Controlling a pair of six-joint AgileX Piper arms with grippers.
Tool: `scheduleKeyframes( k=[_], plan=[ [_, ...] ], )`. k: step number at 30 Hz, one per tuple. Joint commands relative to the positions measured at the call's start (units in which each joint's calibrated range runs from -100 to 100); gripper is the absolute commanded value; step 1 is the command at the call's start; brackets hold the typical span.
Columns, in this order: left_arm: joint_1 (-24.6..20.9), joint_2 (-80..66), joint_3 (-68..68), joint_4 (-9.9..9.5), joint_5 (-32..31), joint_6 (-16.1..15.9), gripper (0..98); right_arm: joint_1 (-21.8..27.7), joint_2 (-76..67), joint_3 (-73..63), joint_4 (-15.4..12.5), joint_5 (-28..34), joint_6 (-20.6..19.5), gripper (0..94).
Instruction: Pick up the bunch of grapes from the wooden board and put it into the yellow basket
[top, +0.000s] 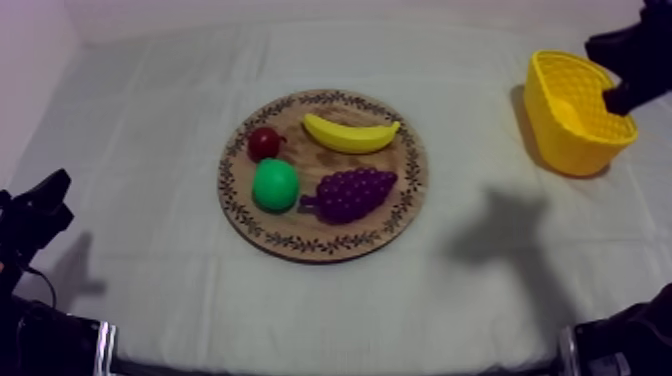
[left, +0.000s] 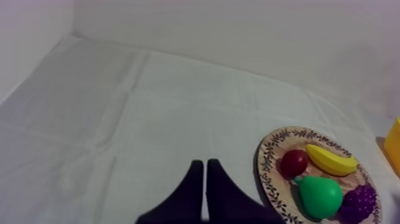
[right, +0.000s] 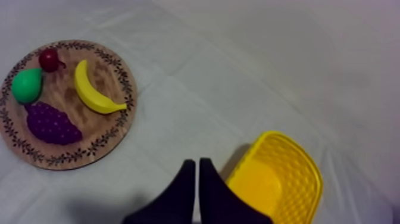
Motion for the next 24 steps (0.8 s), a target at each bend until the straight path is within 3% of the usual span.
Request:
scheduleKeyframes(
  k=[1, 11, 24],
  plan=[
    [0.0, 0.0, 0.0, -0.03, 0.0, 0.0, 0.1, -0.8, 6.2, -8.4, -0.6, 3.2, 1.4, 0.8],
    [0.0, 0.0, 0.0, -0.03, 0.0, 0.0, 0.1, -5.1, 21.3, -26.1, -4.5, 16.1, 7.7, 0.8],
    [0.0, 0.0, 0.0, -0.03, 0.0, 0.0, 0.1, -11.7, 37.6, -43.6, -3.6, 30.6, 10.8, 0.8]
  ],
)
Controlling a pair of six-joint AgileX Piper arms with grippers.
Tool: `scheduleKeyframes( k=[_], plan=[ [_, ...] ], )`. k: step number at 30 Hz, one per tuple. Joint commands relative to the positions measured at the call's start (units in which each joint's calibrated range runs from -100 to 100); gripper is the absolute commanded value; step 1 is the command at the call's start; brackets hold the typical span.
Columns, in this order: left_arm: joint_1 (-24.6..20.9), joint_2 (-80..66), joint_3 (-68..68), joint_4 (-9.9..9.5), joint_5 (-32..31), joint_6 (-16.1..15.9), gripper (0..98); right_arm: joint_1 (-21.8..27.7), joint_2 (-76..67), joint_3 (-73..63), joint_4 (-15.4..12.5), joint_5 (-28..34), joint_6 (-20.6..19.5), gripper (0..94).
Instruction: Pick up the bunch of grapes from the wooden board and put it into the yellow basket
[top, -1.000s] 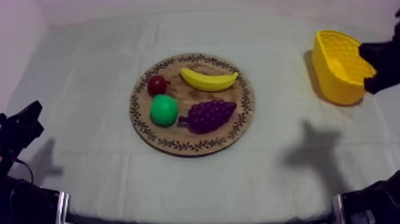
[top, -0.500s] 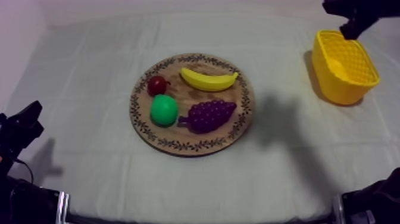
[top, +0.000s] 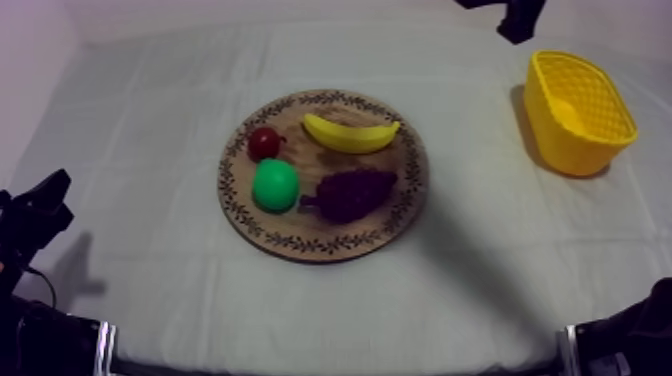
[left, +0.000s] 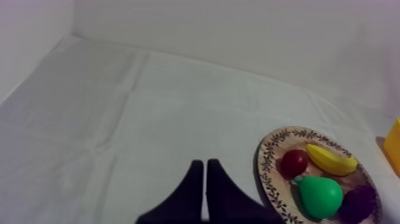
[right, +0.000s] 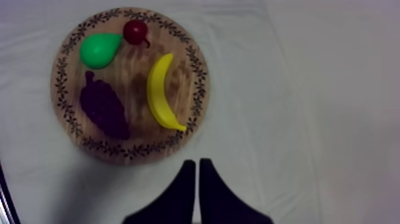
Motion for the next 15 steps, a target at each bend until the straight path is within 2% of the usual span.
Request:
scheduleKeyframes(
  k=[1, 10, 15],
  plan=[
    [0.0, 0.0, 0.0, -0.03, 0.0, 0.0, 0.1, -0.9, 3.1, -3.5, 0.3, 2.4, 0.2, 0.8],
    [0.0, 0.0, 0.0, -0.03, 0.0, 0.0, 0.1, -4.0, 12.4, -12.1, 0.2, 11.0, 0.8, 0.8],
    [0.0, 0.0, 0.0, -0.03, 0.0, 0.0, 0.1, -5.6, 16.4, -14.0, 0.3, 13.5, 0.0, 0.8]
  ],
)
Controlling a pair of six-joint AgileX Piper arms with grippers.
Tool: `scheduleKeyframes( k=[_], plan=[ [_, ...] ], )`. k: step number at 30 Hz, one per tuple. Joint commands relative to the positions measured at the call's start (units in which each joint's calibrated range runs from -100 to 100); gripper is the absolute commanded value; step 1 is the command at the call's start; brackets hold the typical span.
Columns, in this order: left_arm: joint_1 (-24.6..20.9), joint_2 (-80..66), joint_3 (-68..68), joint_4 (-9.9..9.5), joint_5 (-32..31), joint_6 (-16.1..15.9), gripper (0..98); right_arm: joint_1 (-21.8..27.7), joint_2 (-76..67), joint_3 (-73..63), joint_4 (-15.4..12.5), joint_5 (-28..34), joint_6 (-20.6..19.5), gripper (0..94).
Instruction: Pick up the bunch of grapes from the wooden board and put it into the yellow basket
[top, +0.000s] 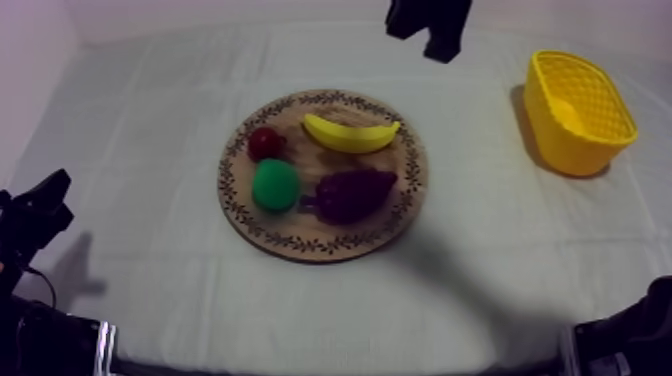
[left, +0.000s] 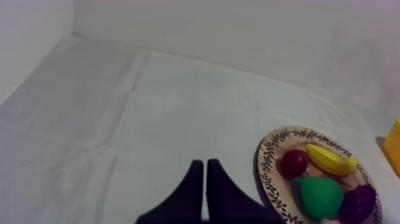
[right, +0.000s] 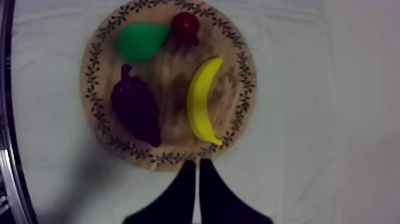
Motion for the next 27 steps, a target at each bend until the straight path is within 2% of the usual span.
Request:
scheduleKeyframes(
  k=[1, 19, 24, 27],
  plan=[
    [0.0, 0.0, 0.0, -0.03, 0.0, 0.0, 0.1, -0.7, 1.7, -0.2, 0.1, 0.7, -0.4, 0.8],
    [0.0, 0.0, 0.0, -0.03, 0.0, 0.0, 0.1, -4.4, 12.0, 0.4, 1.1, 1.4, -1.9, 1.2],
    [0.0, 0.0, 0.0, -0.03, 0.0, 0.0, 0.1, -4.3, 13.7, 1.6, 0.8, -0.2, -2.5, 6.5],
    [0.0, 0.0, 0.0, -0.03, 0.0, 0.0, 0.1, -4.3, 13.8, 3.0, 1.1, -2.4, -2.6, 16.6]
  ],
)
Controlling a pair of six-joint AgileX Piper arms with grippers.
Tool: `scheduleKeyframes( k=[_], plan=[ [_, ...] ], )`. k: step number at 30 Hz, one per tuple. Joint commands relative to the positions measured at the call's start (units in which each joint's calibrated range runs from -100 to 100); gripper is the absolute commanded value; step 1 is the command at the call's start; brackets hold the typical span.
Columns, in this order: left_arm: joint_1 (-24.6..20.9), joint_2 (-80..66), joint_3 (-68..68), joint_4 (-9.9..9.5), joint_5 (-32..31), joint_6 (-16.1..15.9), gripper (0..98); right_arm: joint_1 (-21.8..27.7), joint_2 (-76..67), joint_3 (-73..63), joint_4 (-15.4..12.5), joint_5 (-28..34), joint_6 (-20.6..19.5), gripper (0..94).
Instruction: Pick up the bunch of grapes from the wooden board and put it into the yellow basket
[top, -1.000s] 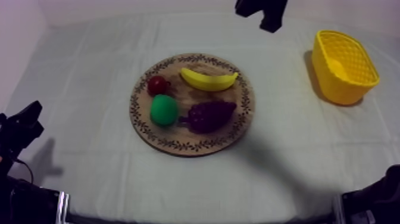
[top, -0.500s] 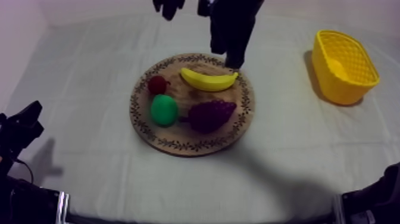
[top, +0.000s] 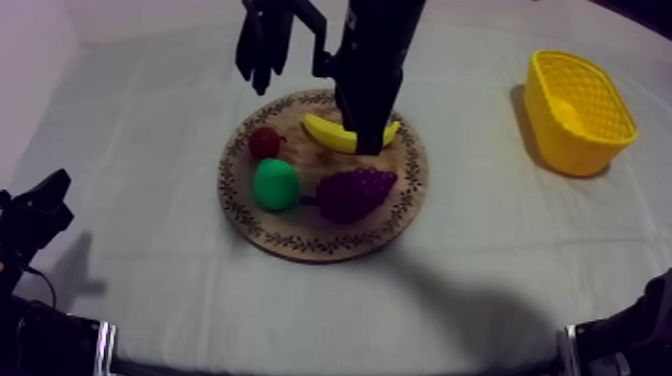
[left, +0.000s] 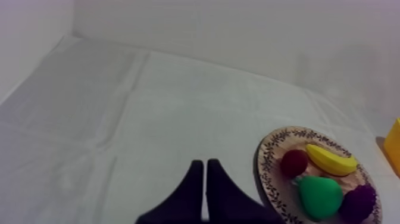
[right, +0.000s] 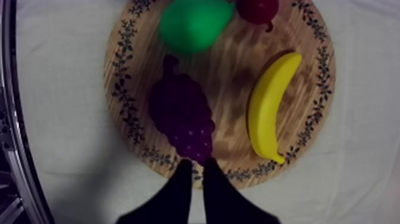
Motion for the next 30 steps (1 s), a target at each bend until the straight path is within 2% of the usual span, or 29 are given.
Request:
scheduleKeyframes(
  k=[1, 14, 16, 19, 25, 30],
  plan=[
    [0.0, 0.0, 0.0, -0.03, 0.0, 0.0, 0.1, -0.1, -0.2, 1.0, 0.5, -1.9, 0.0, 21.8],
    [0.0, 0.0, 0.0, -0.03, 0.0, 0.0, 0.1, -0.1, -1.9, 5.6, 2.4, -7.7, -0.1, 79.6],
    [0.0, 0.0, 0.0, -0.03, 0.0, 0.0, 0.1, -0.1, -2.0, 6.0, 2.7, -8.0, 0.0, 84.9],
    [0.0, 0.0, 0.0, -0.03, 0.0, 0.0, 0.1, -0.1, -2.1, 6.7, 2.9, -9.0, -0.2, 86.3],
    [0.0, 0.0, 0.0, -0.03, 0.0, 0.0, 0.1, -0.3, -1.2, 9.0, 3.1, -11.2, -0.3, 78.6],
    [0.0, 0.0, 0.0, -0.03, 0.0, 0.0, 0.1, -0.4, 1.0, 10.4, 2.7, -12.7, 0.2, 76.2]
  ],
)
